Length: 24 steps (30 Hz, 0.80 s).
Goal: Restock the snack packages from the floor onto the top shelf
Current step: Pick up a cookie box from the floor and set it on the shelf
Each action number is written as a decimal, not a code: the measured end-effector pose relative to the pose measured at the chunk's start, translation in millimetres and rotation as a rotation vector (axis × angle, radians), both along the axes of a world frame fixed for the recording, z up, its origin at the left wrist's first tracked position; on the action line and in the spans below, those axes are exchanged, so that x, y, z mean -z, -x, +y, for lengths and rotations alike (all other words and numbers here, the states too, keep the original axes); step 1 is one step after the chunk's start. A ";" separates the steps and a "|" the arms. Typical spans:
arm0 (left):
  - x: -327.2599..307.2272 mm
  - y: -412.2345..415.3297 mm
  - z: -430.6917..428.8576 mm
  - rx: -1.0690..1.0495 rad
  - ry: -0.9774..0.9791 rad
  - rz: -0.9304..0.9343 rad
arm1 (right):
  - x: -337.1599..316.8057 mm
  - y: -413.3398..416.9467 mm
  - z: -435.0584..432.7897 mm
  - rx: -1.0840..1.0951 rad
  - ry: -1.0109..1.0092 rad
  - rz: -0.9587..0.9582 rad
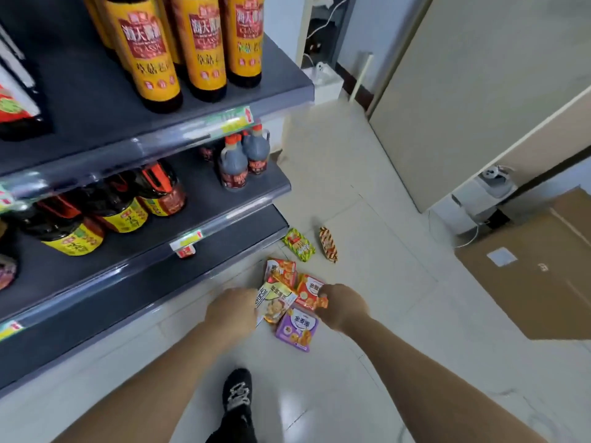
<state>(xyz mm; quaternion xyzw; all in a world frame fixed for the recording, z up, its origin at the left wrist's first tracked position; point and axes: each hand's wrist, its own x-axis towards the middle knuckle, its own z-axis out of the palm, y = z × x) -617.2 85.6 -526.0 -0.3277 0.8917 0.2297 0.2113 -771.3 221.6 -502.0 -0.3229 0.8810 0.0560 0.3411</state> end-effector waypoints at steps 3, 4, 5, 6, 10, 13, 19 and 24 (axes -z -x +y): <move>42.2 20.6 -3.4 -0.021 -0.032 -0.045 | 42.7 25.6 -13.7 0.001 -0.023 -0.040; 57.0 27.2 -4.3 -0.027 -0.048 -0.060 | 58.0 33.5 -17.3 -0.003 -0.027 -0.056; 72.2 33.5 -5.3 -0.042 -0.064 -0.073 | 74.3 41.4 -20.0 -0.005 -0.032 -0.073; 88.0 39.6 -6.5 -0.061 -0.082 -0.086 | 90.9 48.9 -21.9 -0.005 -0.028 -0.089; 154.3 58.8 -5.1 -0.156 -0.137 -0.143 | 160.5 71.0 -22.4 -0.022 -0.049 -0.169; 207.6 64.6 -2.6 -0.238 -0.160 -0.186 | 214.0 79.6 -20.5 -0.042 -0.080 -0.208; 321.9 53.2 -2.0 -0.325 -0.205 -0.241 | 328.2 71.3 -23.0 -0.063 -0.137 -0.271; 408.2 42.4 -19.1 -0.339 -0.170 -0.285 | 419.5 47.6 -39.0 -0.069 -0.157 -0.352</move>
